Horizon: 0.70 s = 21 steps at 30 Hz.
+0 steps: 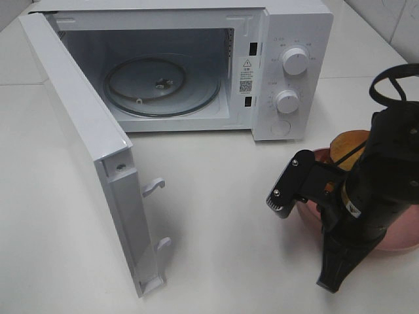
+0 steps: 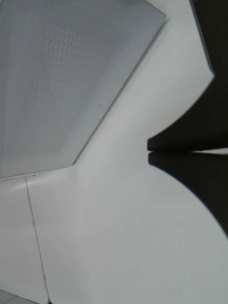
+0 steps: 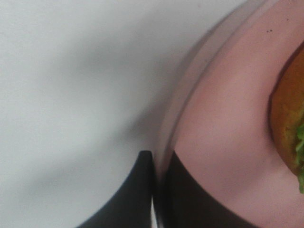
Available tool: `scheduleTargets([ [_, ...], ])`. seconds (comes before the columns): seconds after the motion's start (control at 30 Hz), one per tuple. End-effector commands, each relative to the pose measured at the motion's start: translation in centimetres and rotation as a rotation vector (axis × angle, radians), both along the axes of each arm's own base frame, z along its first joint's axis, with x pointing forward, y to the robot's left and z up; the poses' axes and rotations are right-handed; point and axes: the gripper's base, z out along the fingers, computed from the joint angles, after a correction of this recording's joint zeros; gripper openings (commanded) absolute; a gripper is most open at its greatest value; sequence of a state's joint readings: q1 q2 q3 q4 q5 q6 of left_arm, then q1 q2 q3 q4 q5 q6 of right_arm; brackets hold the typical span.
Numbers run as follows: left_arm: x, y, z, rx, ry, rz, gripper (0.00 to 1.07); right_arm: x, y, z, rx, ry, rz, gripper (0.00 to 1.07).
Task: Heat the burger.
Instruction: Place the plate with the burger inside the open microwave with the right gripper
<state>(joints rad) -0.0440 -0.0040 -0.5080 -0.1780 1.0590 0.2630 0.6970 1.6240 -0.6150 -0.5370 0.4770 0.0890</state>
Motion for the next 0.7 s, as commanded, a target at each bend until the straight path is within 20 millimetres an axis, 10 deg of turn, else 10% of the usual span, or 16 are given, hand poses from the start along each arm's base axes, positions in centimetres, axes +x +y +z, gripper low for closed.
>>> scheduleTargets([
  [0.03, -0.3, 0.0, 0.0, -0.004, -0.028, -0.003, 0.0, -0.4, 0.2, 0.7, -0.006, -0.044, 0.115, 0.0],
  [0.7, -0.3, 0.0, 0.0, -0.004, -0.028, -0.003, 0.0, -1.9, 2.2, 1.2, -0.183, -0.129, 0.522, 0.0],
])
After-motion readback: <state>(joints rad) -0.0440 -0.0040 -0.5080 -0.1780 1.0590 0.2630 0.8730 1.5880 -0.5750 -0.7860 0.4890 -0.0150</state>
